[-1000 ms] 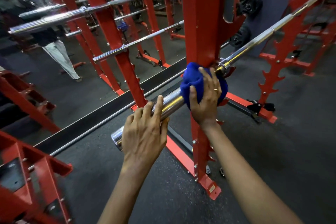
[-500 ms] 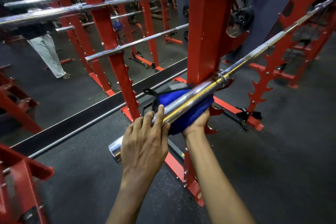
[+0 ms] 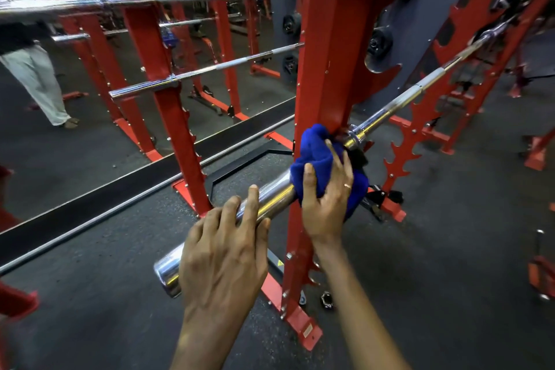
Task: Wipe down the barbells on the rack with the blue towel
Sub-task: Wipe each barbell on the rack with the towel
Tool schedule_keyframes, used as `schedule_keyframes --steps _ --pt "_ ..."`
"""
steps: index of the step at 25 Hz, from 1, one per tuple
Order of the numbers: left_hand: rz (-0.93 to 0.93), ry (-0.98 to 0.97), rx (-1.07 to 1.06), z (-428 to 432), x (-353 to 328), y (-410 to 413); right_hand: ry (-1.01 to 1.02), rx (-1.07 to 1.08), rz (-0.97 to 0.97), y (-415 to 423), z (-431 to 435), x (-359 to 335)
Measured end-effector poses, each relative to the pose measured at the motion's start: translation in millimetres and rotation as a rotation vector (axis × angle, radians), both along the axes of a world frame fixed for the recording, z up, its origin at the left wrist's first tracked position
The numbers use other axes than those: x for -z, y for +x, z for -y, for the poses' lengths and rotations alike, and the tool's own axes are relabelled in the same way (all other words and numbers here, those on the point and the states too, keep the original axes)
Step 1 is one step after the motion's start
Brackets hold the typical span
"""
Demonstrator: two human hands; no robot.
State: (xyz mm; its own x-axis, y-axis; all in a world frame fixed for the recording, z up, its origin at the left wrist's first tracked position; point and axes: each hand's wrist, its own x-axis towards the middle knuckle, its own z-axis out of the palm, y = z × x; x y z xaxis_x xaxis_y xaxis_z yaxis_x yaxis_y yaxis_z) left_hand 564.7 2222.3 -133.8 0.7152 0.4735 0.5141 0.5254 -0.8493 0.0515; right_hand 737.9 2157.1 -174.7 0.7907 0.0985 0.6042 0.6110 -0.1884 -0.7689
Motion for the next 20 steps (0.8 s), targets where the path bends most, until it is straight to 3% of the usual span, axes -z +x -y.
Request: schedule_keyframes --steps 1,3,5,7,9,11,15,20 --pt "-0.005 0.021 -0.006 -1 2 -1 -0.072 -0.004 0.12 24 8 0" --pt "-0.067 -0.012 0.02 1 -1 1 -0.167 0.055 0.172 68 18 -11" --pt "-0.074 -0.033 0.026 4 -3 -1 -0.113 0.133 0.084 81 16 -14" --pt "-0.122 -0.052 0.013 5 -19 1 -0.092 0.062 0.057 55 4 -14" --pt "-0.192 -0.074 0.021 6 -37 12 -0.176 -0.069 0.213 43 7 -3" --pt "-0.204 -0.062 0.08 2 -42 31 -0.217 -0.058 0.332 69 21 -6" --pt "-0.253 -0.031 0.072 -1 -28 66 -0.126 0.15 0.088 114 26 -13" --pt "-0.178 0.11 0.118 5 -9 89 -0.162 -0.066 0.16 138 50 -10"
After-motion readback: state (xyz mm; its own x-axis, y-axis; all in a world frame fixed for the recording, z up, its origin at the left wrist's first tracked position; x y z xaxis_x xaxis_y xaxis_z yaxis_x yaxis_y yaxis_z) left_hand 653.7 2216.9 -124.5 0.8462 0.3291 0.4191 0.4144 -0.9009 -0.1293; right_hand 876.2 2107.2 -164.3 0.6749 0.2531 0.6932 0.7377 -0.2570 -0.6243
